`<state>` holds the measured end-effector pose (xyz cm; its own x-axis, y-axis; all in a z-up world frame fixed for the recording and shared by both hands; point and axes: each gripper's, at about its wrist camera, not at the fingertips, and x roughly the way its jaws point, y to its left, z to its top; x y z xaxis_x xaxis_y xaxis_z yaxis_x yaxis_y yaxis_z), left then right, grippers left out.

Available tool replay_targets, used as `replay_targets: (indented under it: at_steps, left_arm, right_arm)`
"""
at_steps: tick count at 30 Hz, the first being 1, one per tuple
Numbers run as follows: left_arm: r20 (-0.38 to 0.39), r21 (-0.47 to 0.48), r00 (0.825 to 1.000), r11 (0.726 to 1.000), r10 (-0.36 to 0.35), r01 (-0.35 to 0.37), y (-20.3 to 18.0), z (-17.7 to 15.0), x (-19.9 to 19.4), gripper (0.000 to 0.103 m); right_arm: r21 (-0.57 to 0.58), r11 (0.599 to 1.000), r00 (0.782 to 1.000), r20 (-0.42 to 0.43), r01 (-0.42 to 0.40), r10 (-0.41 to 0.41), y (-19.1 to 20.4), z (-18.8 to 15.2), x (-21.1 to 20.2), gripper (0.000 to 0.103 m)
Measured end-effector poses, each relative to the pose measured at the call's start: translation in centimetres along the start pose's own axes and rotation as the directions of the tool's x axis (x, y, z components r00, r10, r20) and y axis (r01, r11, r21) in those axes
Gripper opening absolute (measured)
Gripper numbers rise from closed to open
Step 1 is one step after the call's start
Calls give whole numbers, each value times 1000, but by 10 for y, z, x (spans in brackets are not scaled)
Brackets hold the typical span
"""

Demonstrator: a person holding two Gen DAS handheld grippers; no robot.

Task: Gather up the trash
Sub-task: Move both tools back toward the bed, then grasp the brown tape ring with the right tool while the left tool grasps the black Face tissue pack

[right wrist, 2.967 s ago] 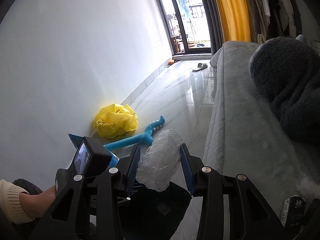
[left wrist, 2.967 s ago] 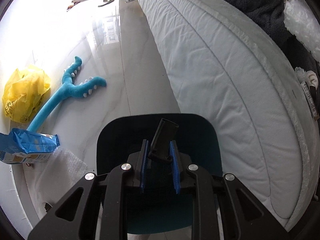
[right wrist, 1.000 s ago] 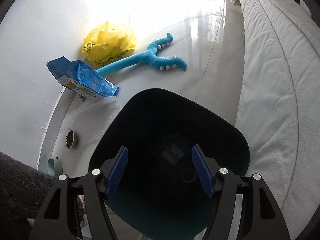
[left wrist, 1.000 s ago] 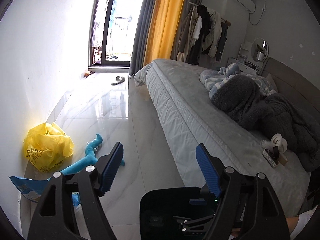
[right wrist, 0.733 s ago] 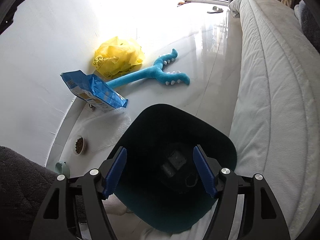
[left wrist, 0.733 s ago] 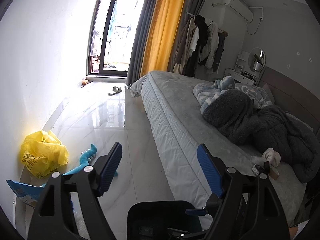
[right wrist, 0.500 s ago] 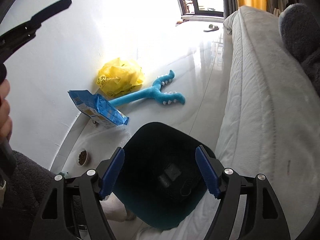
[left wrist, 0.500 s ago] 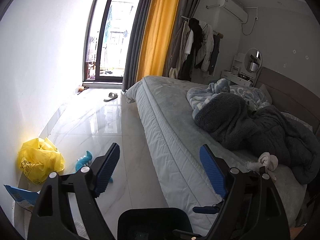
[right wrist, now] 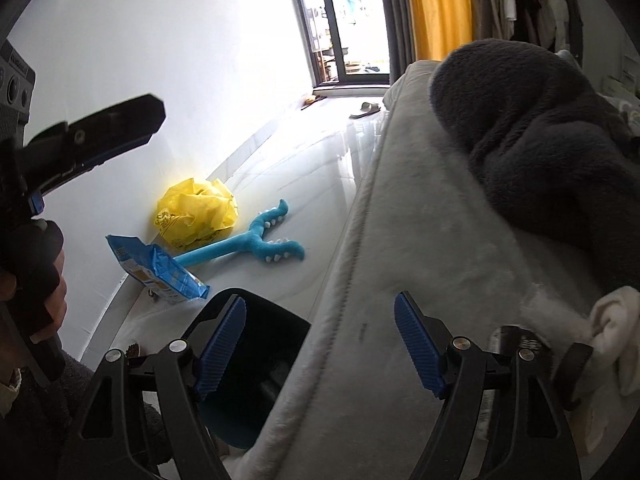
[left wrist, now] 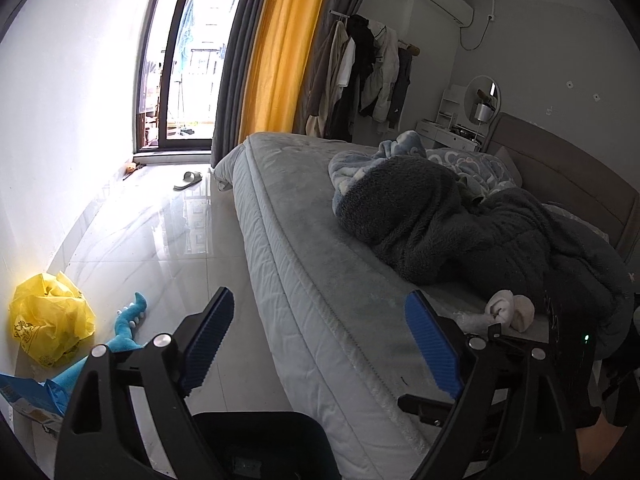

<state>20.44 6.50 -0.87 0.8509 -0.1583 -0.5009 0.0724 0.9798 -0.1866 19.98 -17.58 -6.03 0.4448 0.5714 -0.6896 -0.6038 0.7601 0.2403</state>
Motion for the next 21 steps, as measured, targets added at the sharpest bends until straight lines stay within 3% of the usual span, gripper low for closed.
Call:
replay_targets:
  at_steps: [12,21]
  left_arm:
    - [-73,5,993,996,-92,93,-56,-12,38,89]
    - [-138,37,983,991,-121,127,-93,-28,67,89]
  right_arm:
    - [88,987,990,33,137,-140,-72,-25,-43,78]
    - [128,966,973,34,224,-230,-111,-44,-68,80]
